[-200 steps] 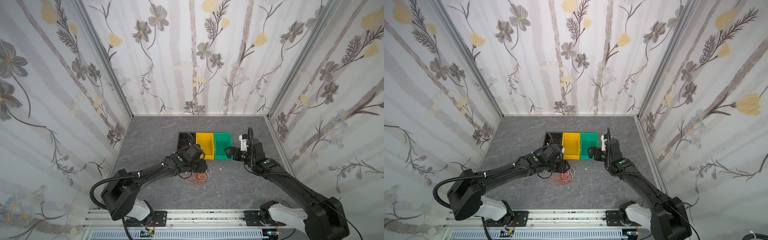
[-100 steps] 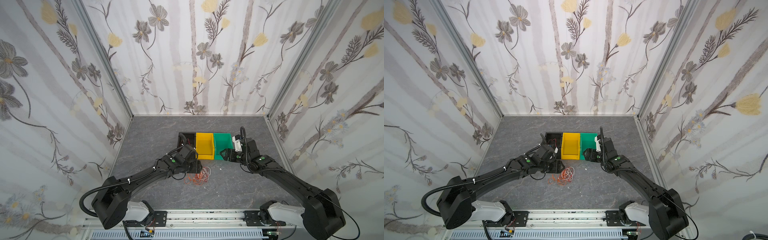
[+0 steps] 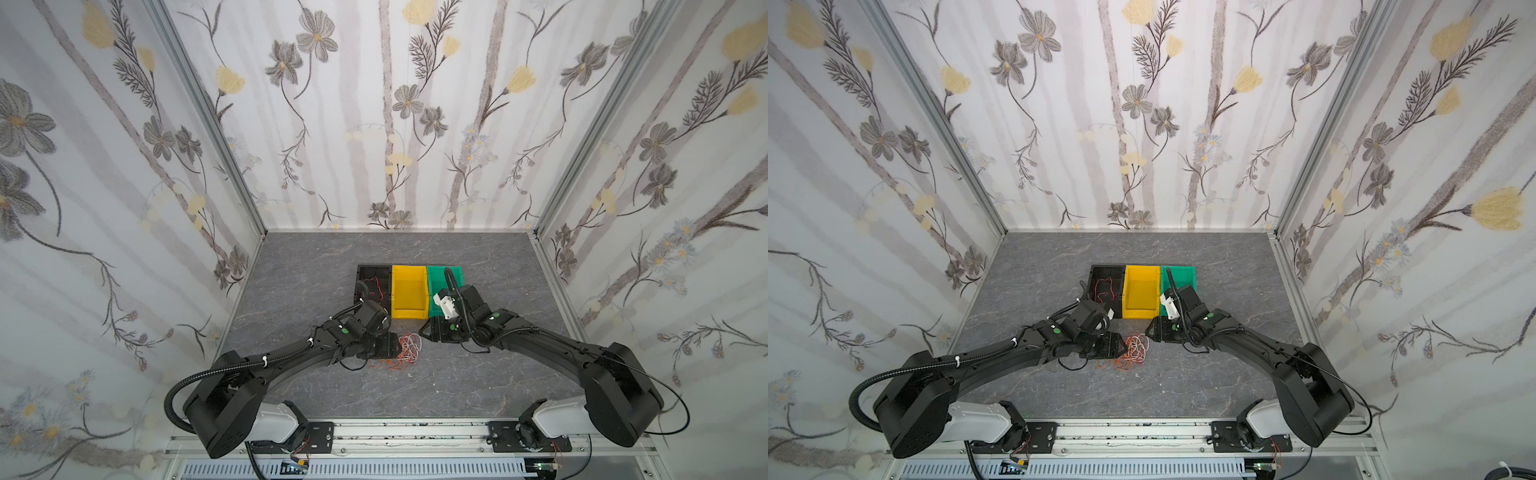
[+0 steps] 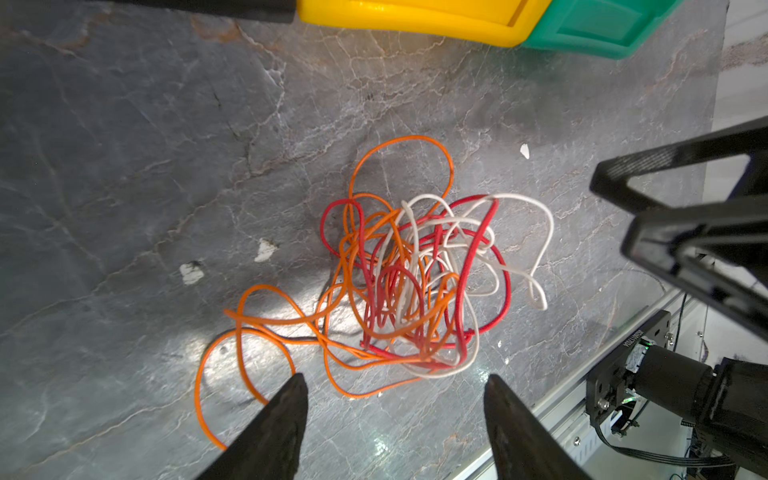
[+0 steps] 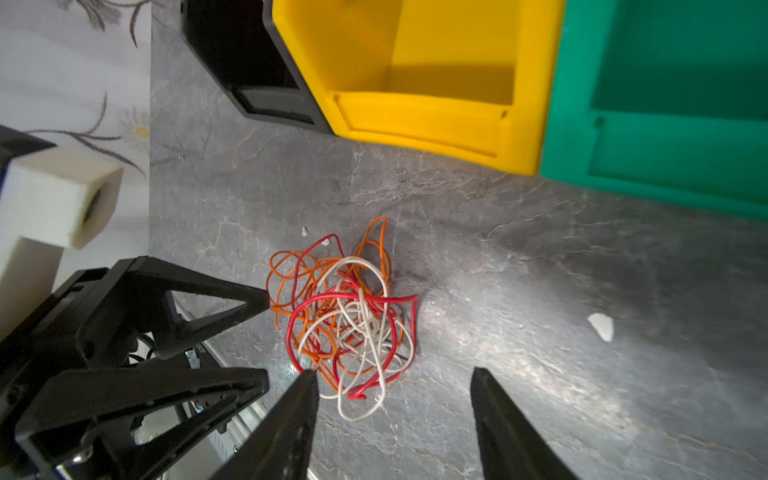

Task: Untangle the cables
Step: 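Drag the wire tangle closer with the left gripper while the right gripper approaches, then pinch a white wire end with the right gripper and pull it away from the tangle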

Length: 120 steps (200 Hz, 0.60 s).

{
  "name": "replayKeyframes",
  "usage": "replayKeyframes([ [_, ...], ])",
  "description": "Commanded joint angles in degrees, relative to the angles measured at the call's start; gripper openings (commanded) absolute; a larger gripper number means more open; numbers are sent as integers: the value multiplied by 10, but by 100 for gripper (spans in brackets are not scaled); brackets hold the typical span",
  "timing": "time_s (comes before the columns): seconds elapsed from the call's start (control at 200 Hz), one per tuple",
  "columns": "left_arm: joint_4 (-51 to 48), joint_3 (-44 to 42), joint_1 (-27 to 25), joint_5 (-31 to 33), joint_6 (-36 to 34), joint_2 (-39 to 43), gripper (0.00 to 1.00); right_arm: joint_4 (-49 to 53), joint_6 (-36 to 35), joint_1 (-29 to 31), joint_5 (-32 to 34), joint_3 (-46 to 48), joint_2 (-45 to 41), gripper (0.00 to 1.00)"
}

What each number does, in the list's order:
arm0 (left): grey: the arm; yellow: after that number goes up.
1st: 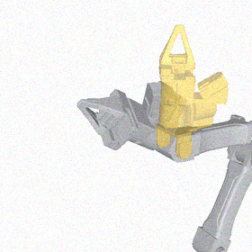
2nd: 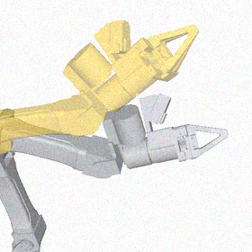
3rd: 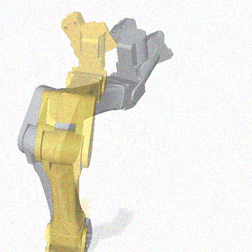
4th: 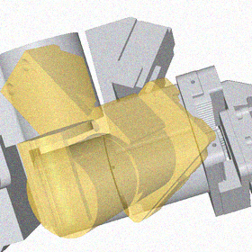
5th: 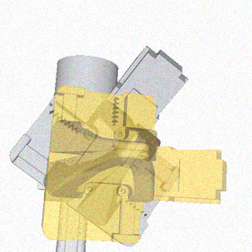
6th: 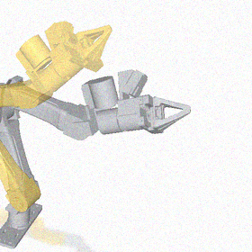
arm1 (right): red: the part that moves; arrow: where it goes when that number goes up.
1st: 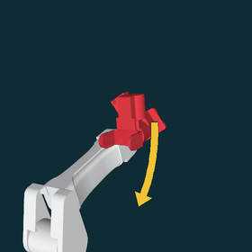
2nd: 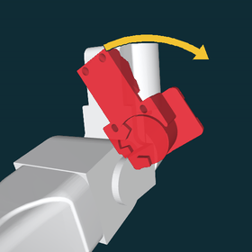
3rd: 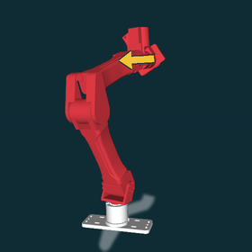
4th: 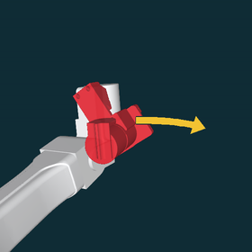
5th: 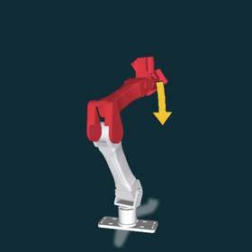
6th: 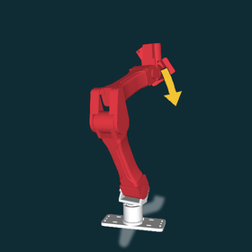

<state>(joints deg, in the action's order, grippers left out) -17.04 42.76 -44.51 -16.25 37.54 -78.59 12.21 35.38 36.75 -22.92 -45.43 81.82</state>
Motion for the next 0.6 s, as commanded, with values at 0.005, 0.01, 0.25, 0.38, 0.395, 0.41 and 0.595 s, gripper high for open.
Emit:
replayKeyframes([
  [0.005, 36, -1, 0, -8, 10, -17, 67, -30, 21, 9, -16, -7, 24, 58],
  [0.01, 37, -1, 0, -8, 10, -18, 67, -30, 22, 10, -16, -8, 25, 58],
  [0.25, 50, 3, 0, -1, 5, -53, 62, -33, 22, 21, -10, -20, 62, 49],
  [0.38, 68, 3, -1, -4, 10, -75, 55, -32, 19, 22, -11, -30, 77, 40],
  [0.395, 68, 3, -1, -3, 10, -77, 53, -33, 17, 23, -12, -31, 77, 38],
  [0.41, 69, 3, 0, -1, 10, -79, 51, -32, 17, 23, -11, -31, 77, 36],
  [0.595, 67, 4, 4, 10, 10, -89, 40, -5, 0, 23, 2, -38, 74, 18],
])
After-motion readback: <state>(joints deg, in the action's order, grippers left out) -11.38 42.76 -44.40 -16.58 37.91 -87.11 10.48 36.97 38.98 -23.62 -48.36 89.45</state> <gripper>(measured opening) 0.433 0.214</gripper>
